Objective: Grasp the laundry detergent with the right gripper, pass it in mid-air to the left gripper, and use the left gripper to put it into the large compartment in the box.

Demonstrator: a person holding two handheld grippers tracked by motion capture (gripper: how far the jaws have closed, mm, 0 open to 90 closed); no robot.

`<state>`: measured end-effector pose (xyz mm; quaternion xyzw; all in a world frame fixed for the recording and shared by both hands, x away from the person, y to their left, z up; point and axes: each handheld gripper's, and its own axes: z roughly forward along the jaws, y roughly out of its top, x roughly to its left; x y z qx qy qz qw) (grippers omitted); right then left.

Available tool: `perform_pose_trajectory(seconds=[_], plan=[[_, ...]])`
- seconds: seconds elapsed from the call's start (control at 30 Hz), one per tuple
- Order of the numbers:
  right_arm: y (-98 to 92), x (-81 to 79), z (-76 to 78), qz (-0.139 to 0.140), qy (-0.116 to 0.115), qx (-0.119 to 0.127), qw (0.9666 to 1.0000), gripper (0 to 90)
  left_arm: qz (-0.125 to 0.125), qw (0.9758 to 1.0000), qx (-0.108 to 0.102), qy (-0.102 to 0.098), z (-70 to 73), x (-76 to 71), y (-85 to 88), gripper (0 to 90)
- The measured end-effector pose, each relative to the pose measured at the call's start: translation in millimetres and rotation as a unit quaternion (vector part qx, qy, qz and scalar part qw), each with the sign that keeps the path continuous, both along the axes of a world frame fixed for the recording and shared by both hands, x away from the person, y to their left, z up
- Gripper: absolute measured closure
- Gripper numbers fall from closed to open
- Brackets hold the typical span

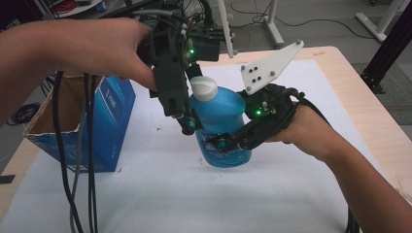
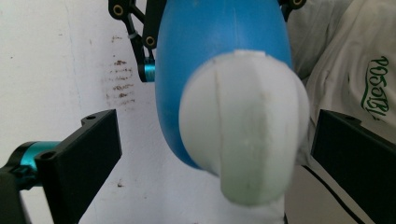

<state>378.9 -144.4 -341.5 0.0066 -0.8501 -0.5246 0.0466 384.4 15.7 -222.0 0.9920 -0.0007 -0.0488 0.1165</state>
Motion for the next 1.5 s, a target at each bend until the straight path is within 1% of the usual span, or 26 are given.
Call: perform_pose_trajectory(seconds=[0.33,0.47,0.53,0.67,0.73,0.87,1.1,1.23,1.37,1.43,1.5], plan=[[12.6,3.6,3.1,0.012,0.006,0.008,0.9999,44.7,0.001,1.0,0.003,-0.004,-2.4,2.0,-3.5,1.7],[15.4,3.4,2.4,0.015,0.008,0.005,0.9998,44.7,0.001,1.0,0.002,-0.003,-2.7,2.3,-3.7,1.8],[16.0,3.2,1.8,0.016,0.009,0.005,0.9998,44.7,-0.002,1.0,0.004,-0.002,-3.3,2.3,-4.3,3.4],[16.7,3.6,1.5,0.018,0.01,0.006,0.9998,44.7,-0.008,0.9999,0.006,-0.004,-4.5,1.9,-6.0,3.4],[16.8,3.7,1.6,0.018,0.009,0.008,0.9998,44.7,-0.015,0.9999,-0.003,-0.002,-3.9,1.8,-6.2,11.2],[16.9,3.5,1.5,0.018,0.01,0.009,0.9997,44.7,-0.015,0.9999,-0.002,-0.002,-4.4,1.2,-7.1,11.8],[17.0,3.0,1.8,0.017,0.01,0.011,0.9997,44.7,-0.024,0.9997,-0.001,0.002,-5.6,1.0,-7.8,22.0],[17.0,3.0,1.7,0.017,0.01,0.012,0.9997,44.7,-0.029,0.9996,0.003,0.006,-5.9,0.8,-7.8,25.7],[17.2,3.0,1.7,0.016,0.01,0.012,0.9997,44.7,-0.034,0.9994,-0.002,0.009,-5.4,-0.2,-8.1,29.3],[17.4,2.8,1.7,0.017,0.011,0.012,0.9997,44.7,-0.039,0.9992,-0.004,0.01,-4.8,-0.6,-8.3,34.4],[17.6,2.4,1.7,0.017,0.011,0.012,0.9997,44.7,-0.04,0.9992,-0.005,0.009,-5.0,-0.7,-8.1,35.4]])
